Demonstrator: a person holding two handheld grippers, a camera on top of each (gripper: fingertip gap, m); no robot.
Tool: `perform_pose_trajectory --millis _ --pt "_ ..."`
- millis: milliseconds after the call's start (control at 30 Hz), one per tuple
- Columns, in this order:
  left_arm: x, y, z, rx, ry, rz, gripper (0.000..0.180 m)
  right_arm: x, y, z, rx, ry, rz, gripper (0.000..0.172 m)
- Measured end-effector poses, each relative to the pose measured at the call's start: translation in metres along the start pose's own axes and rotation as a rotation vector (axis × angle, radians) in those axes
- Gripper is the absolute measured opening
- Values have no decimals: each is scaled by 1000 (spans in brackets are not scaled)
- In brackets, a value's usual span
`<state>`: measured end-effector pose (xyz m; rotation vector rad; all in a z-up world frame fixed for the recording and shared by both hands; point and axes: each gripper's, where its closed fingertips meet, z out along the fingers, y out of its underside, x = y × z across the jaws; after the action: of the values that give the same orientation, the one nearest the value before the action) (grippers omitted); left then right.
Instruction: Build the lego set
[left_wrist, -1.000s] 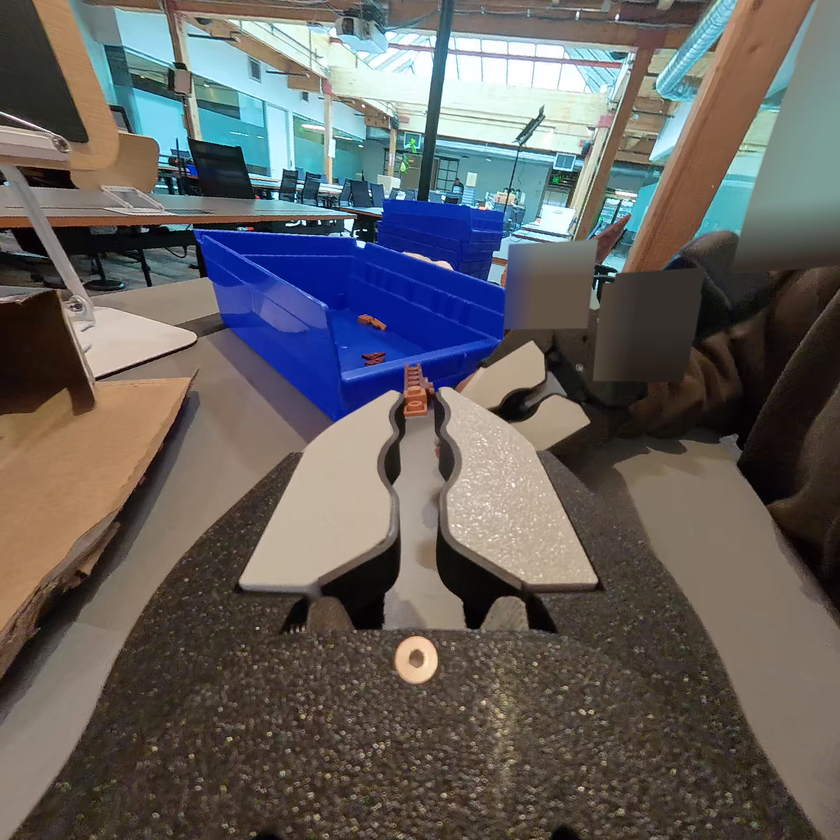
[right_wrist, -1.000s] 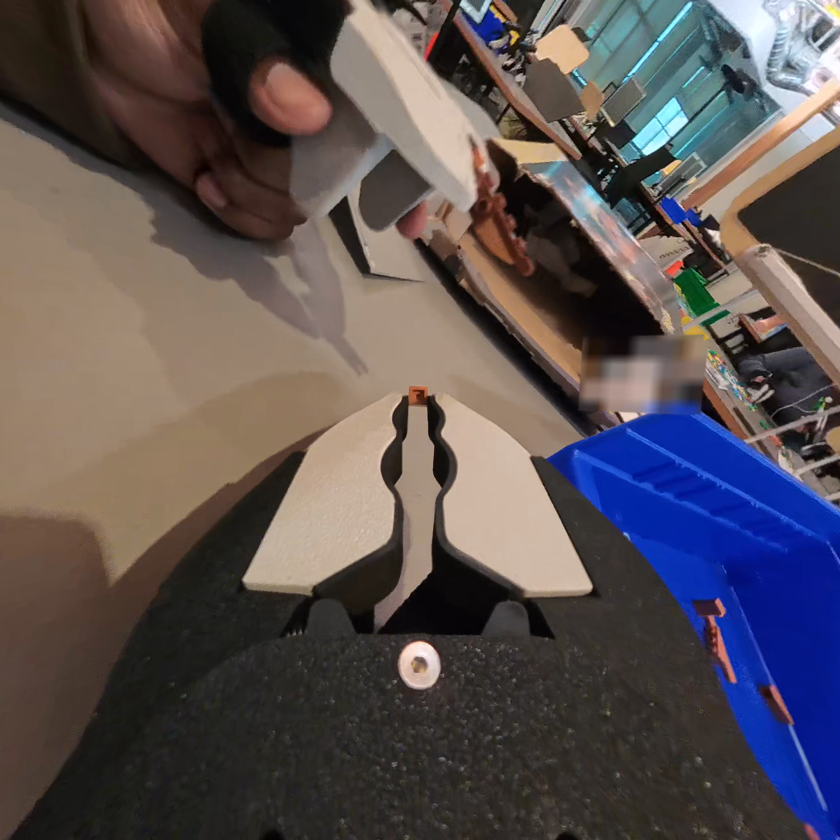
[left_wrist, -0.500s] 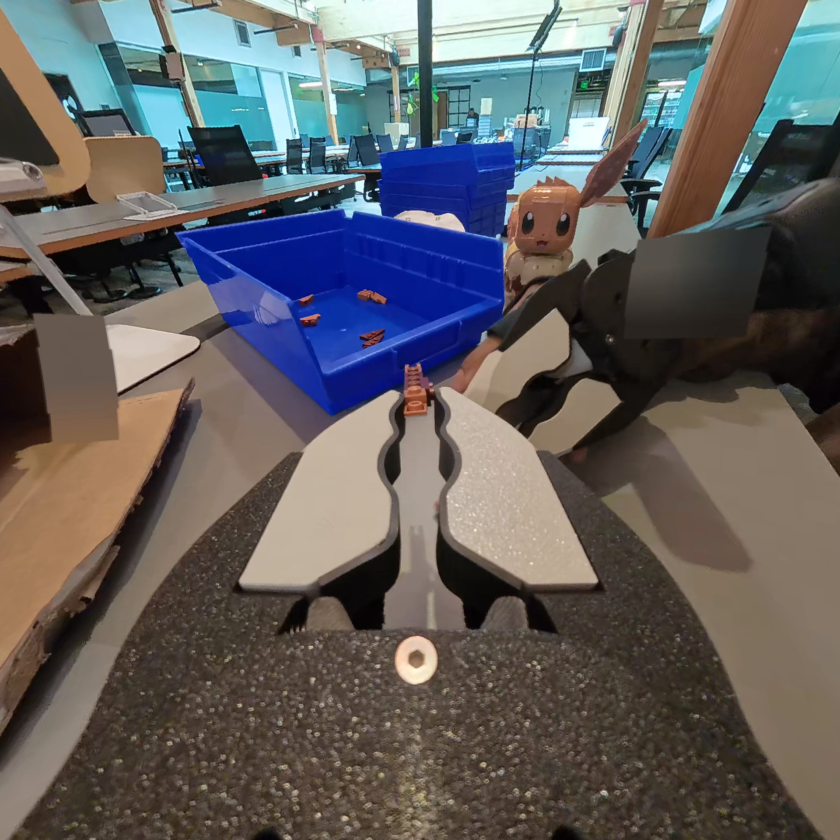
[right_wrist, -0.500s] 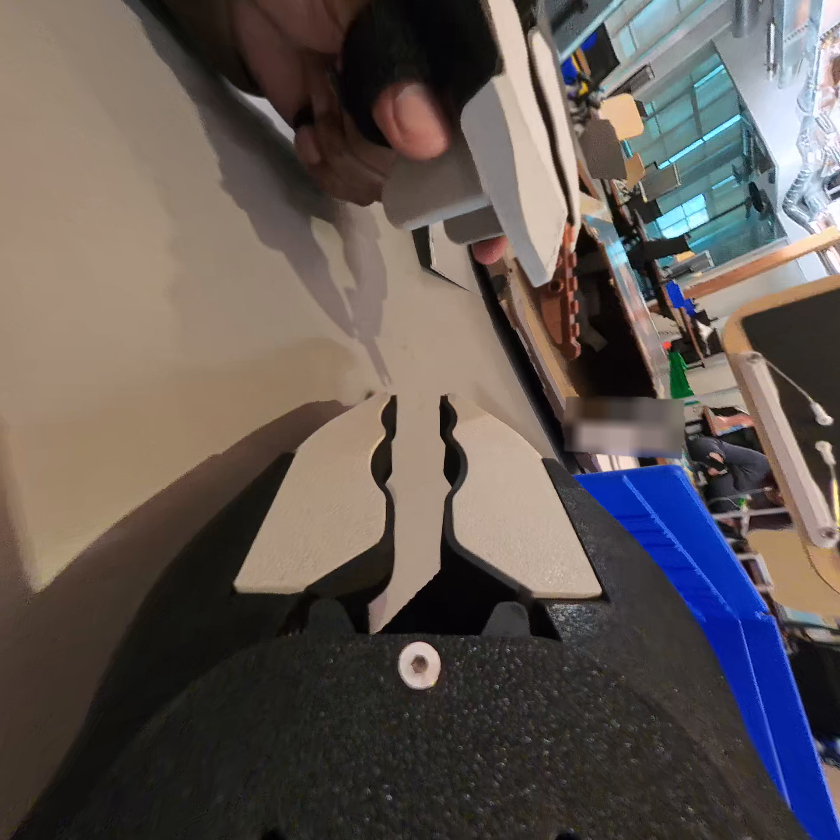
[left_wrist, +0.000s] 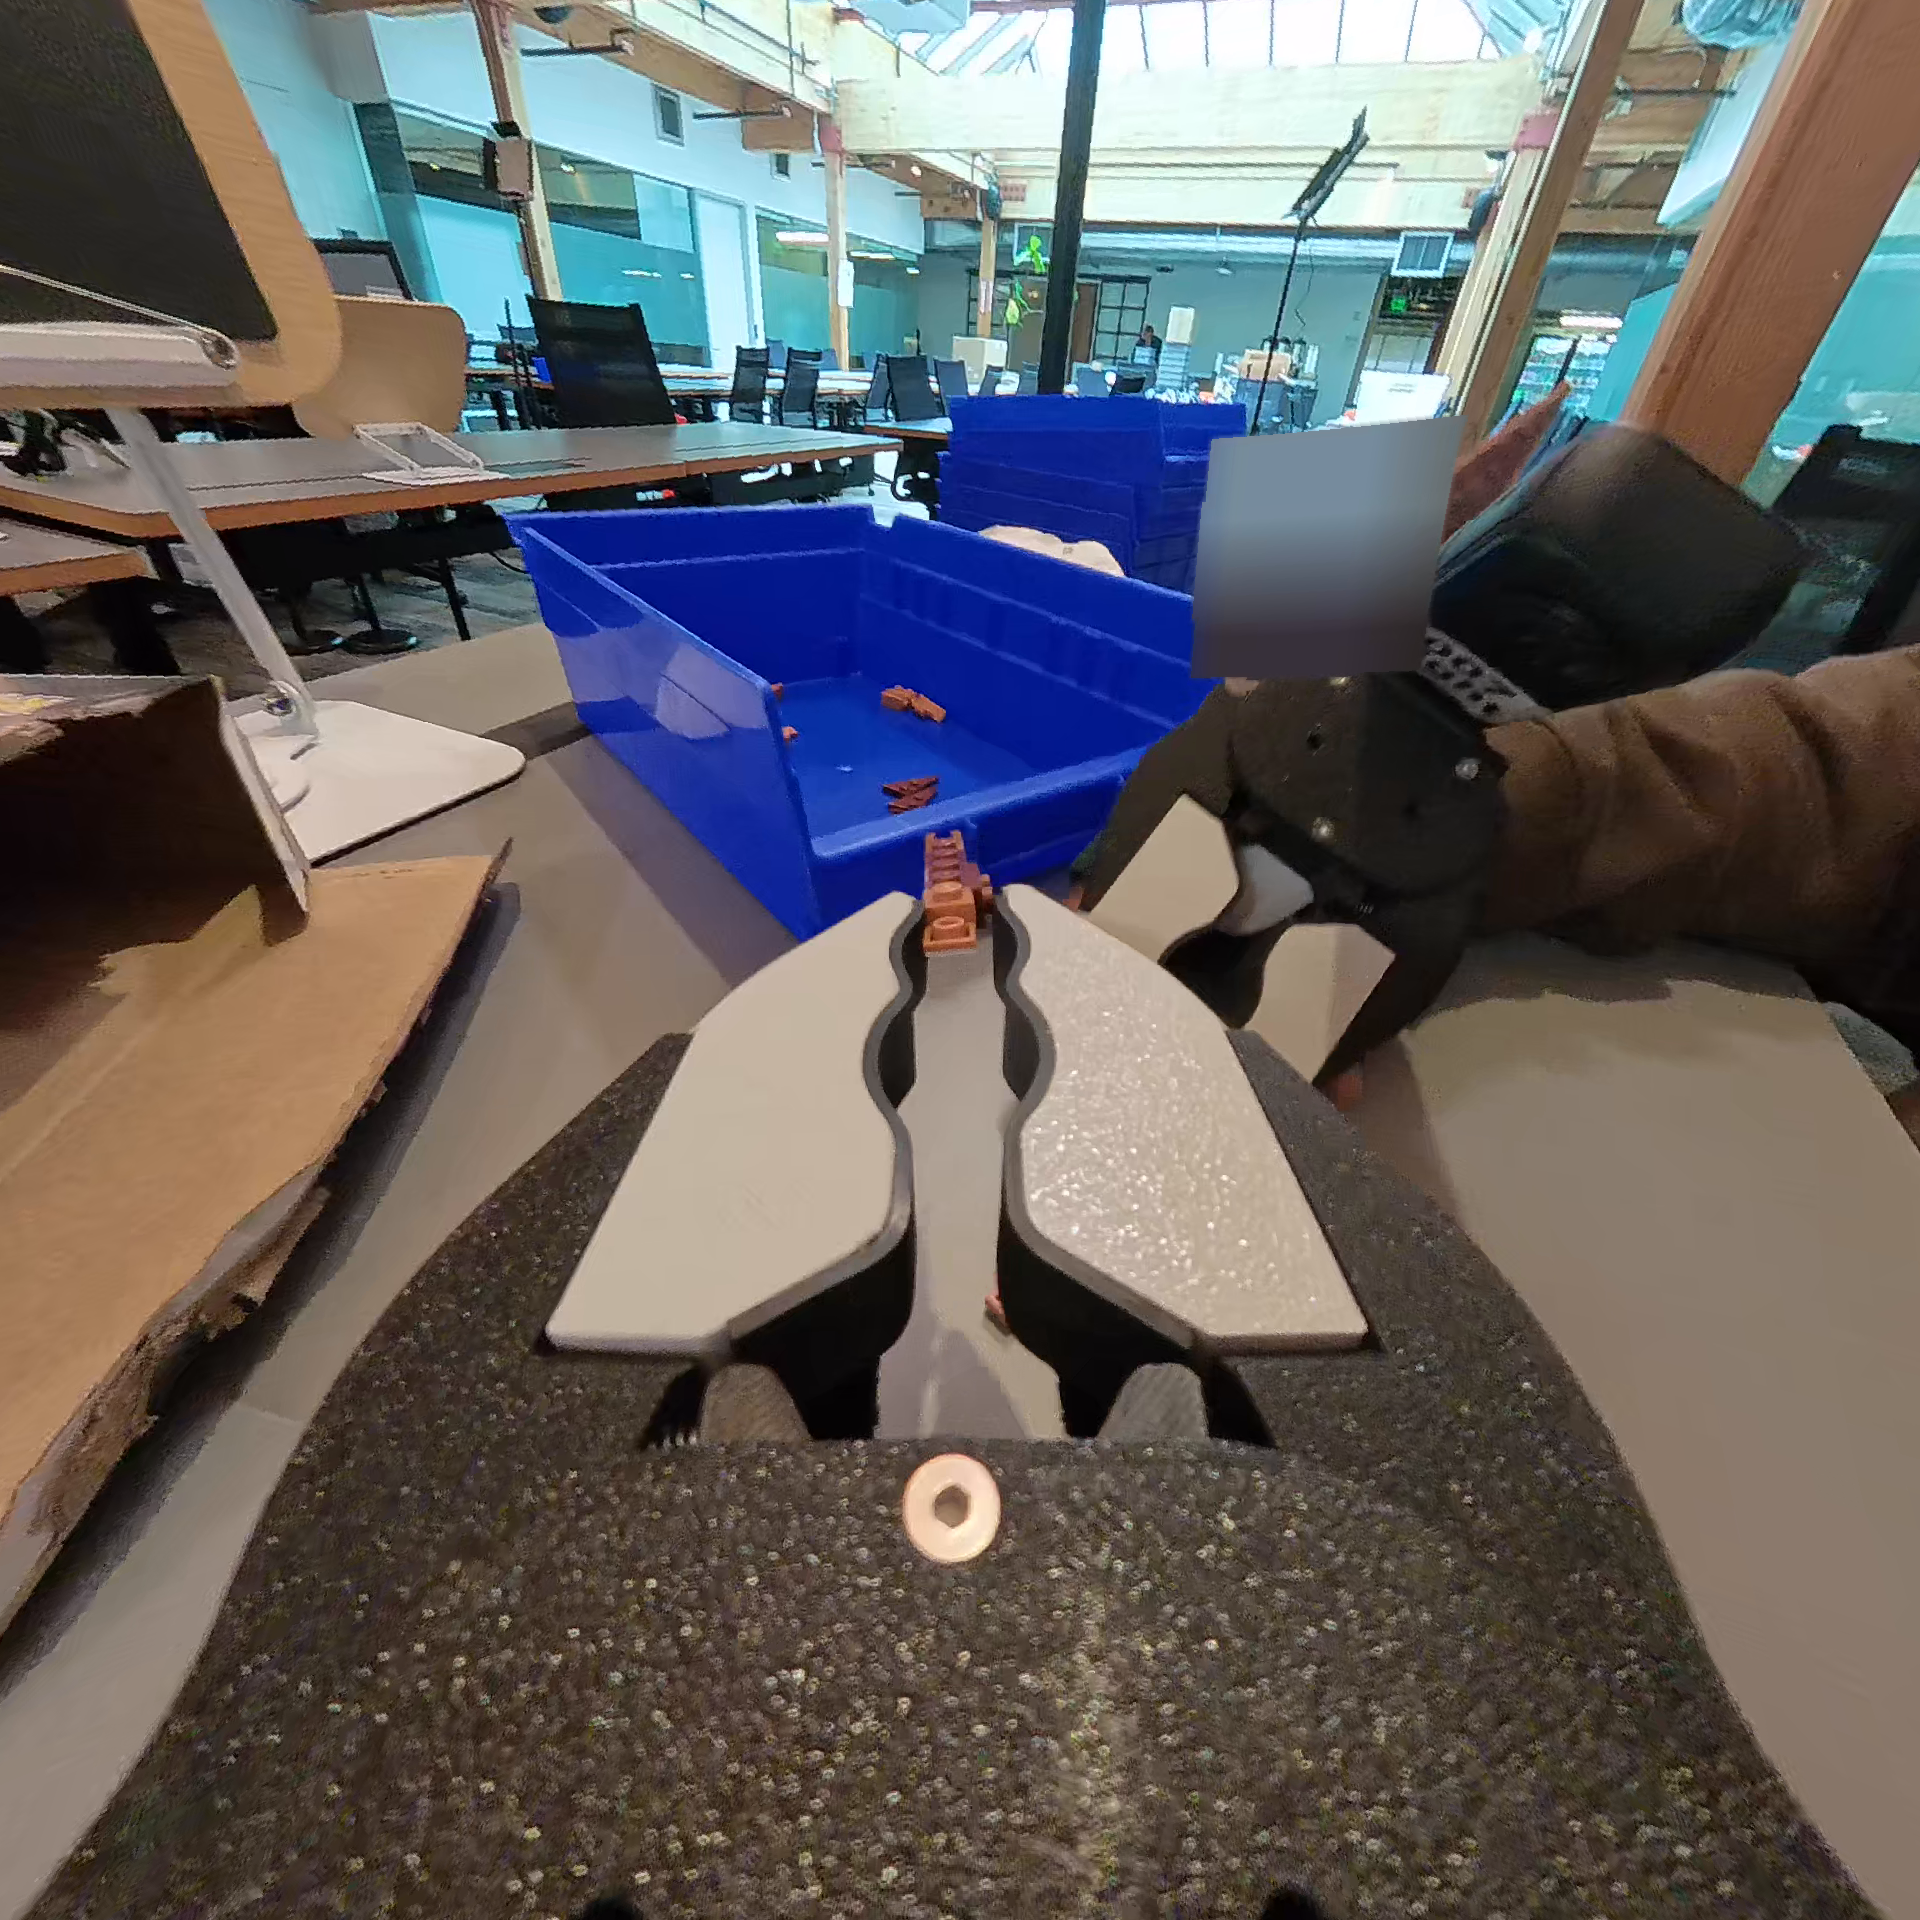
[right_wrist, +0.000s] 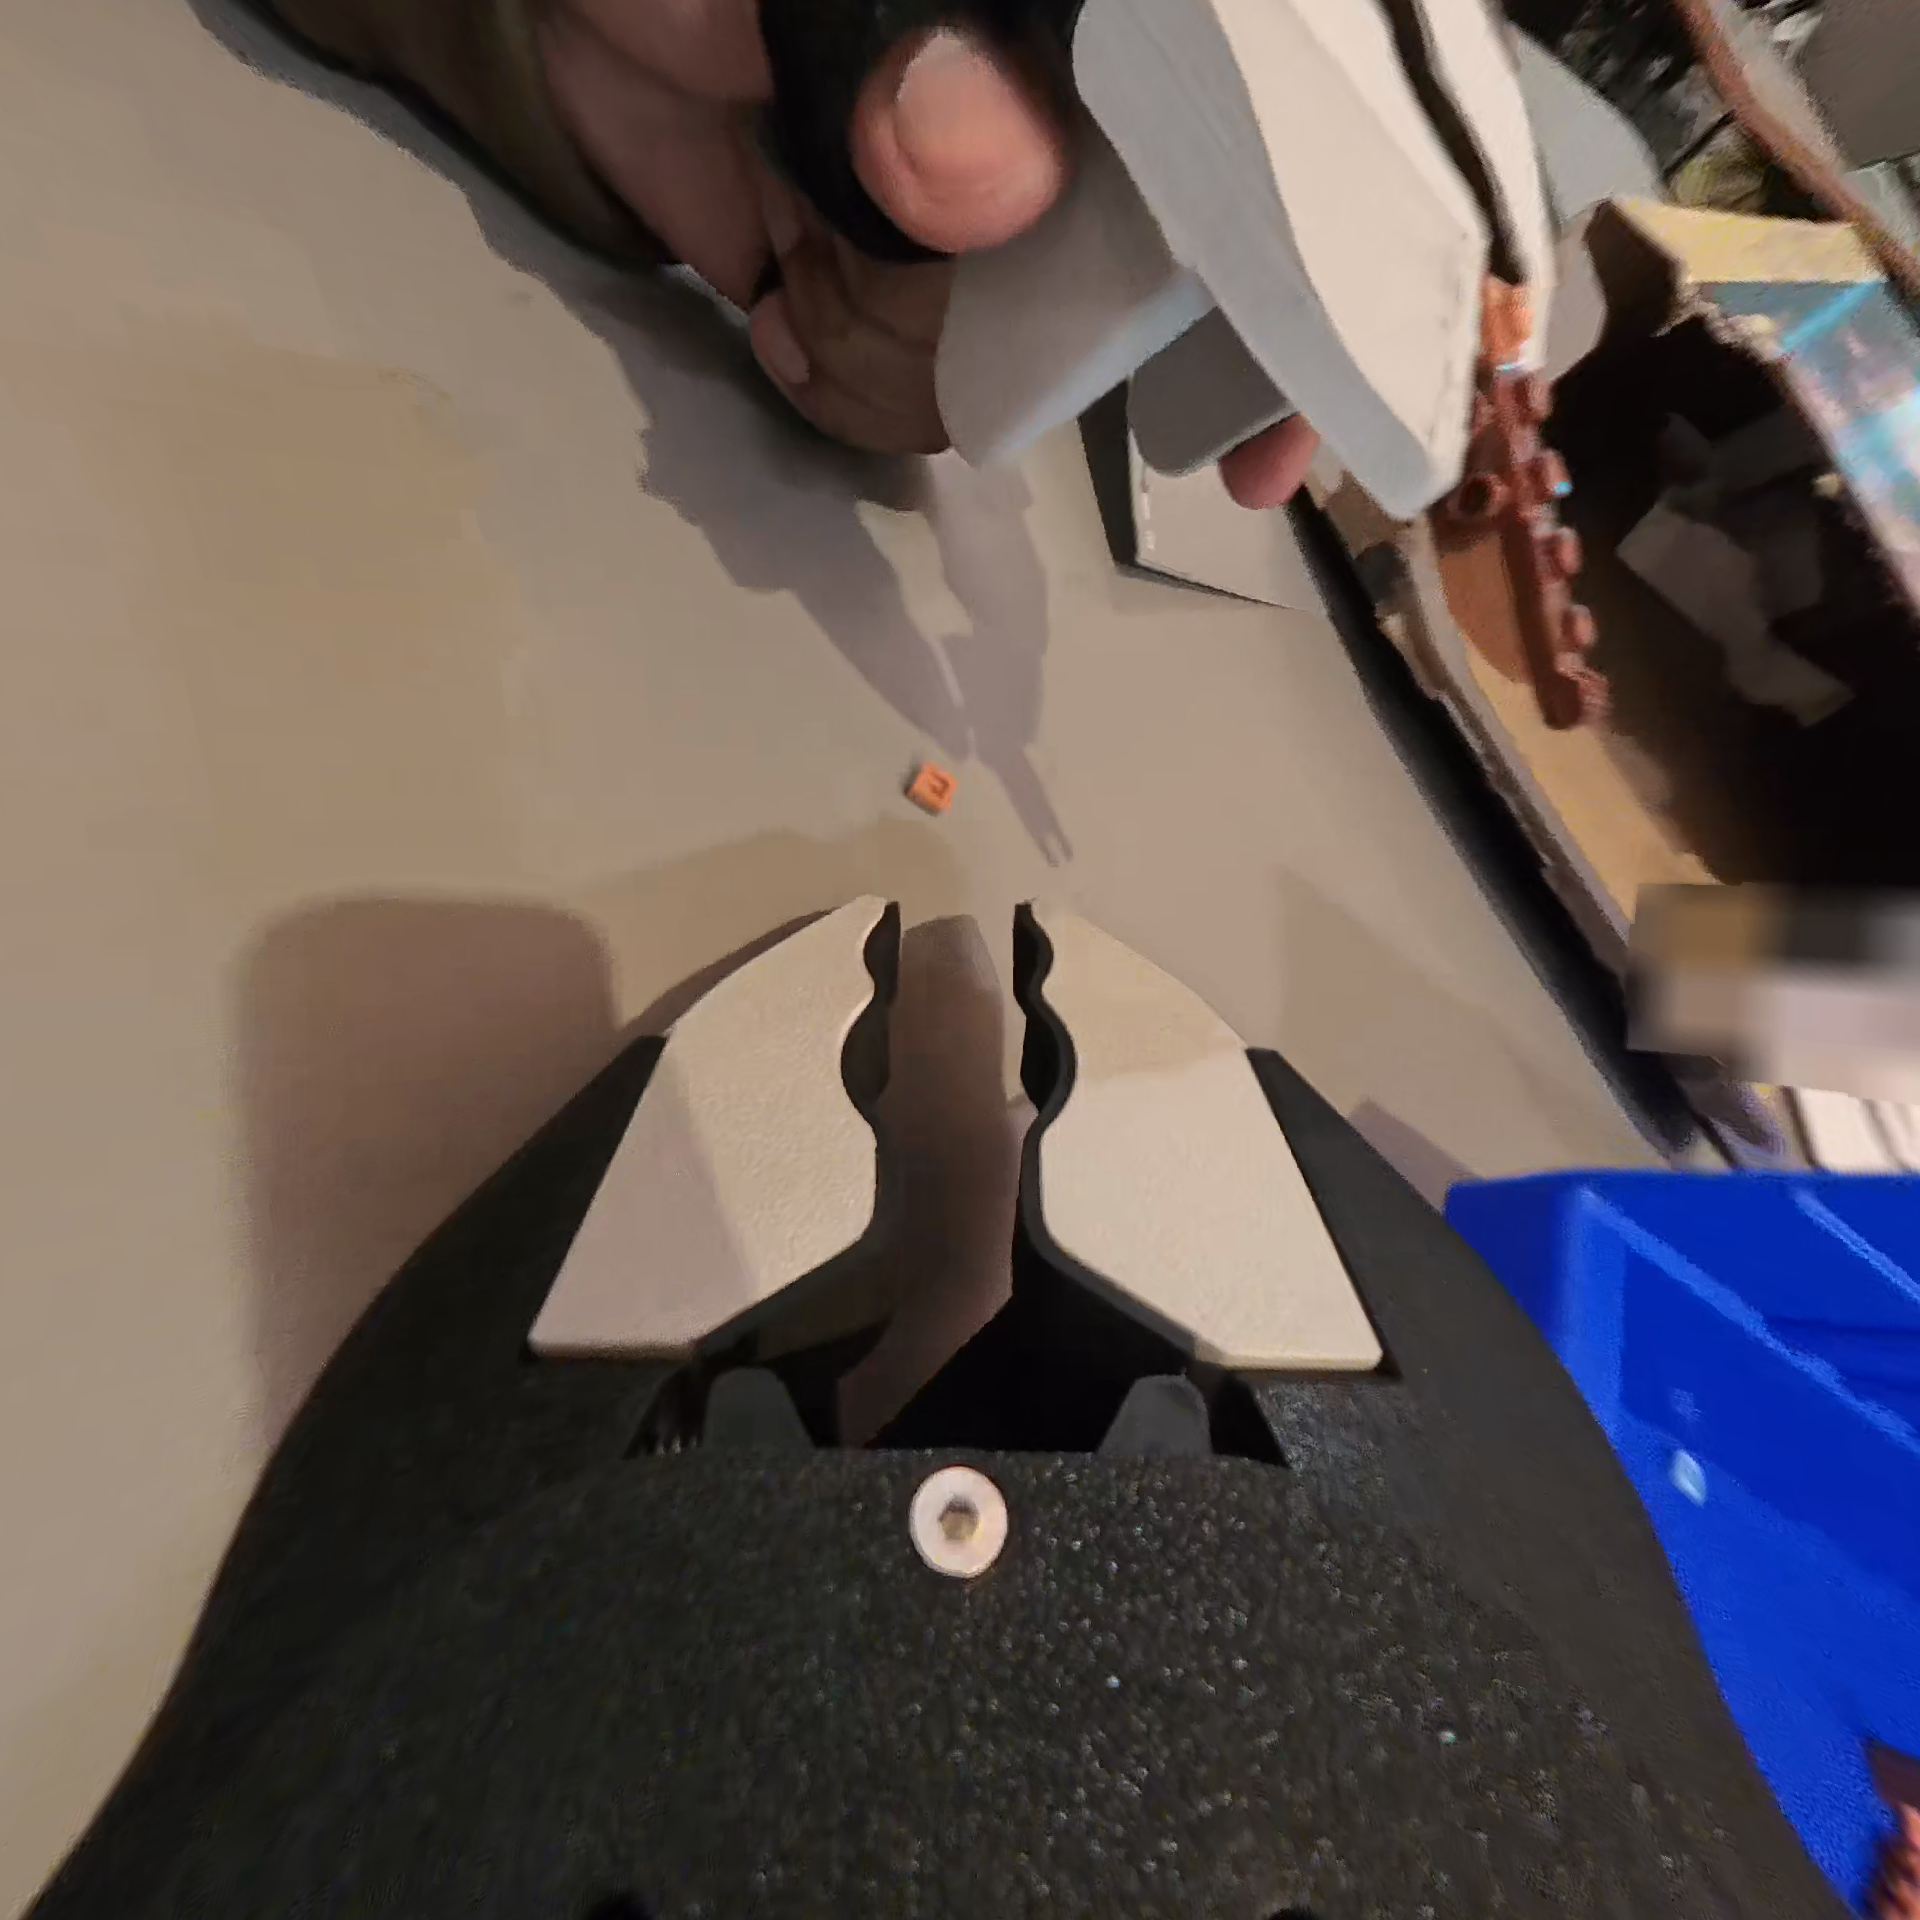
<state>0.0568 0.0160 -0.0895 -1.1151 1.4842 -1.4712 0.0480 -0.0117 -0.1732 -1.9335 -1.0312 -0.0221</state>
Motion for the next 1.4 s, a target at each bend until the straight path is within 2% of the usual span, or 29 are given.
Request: perform_pose_trajectory --millis 100,267,400,467,533,633,700,767,900,1167,1267,1400 --pt "-7 -7 -3 38 -27 -29 11 -5 -8 15 -12 -119 64 22" --pt "-15 -10 -7 71 -47 -69 11 -2 -12 31 -51 -202 162 27" --pt "-17 -10 -7 83 -49 -92 11 -3 -10 33 -83 -243 224 10" --pt "-20 -9 -8 87 -57 -102 11 -1 -9 33 -81 -224 224 9" --pt "-23 -8 -9 90 -69 -106 11 7 -12 30 -43 -124 157 9" --pt "-27 -8 -12 93 -90 -96 11 17 -41 1 232 137 -120 10" --pt "-27 -8 -12 90 -96 -87 11 11 -45 -19 281 227 -294 12" --pt "-26 -7 -11 84 -94 -80 11 5 -44 -29 292 244 -358 22" --pt "-25 -7 -10 81 -93 -74 11 -2 -41 -34 306 189 -337 27" --pt "-26 -7 -10 80 -94 -73 11 -11 -36 -32 302 69 -255 24" --pt "-26 -7 -10 80 -95 -75 11 -31 -39 -28 301 -32 -250 23" --pt "-26 -6 -10 78 -95 -75 11 -75 -48 -24 280 -251 -246 22"
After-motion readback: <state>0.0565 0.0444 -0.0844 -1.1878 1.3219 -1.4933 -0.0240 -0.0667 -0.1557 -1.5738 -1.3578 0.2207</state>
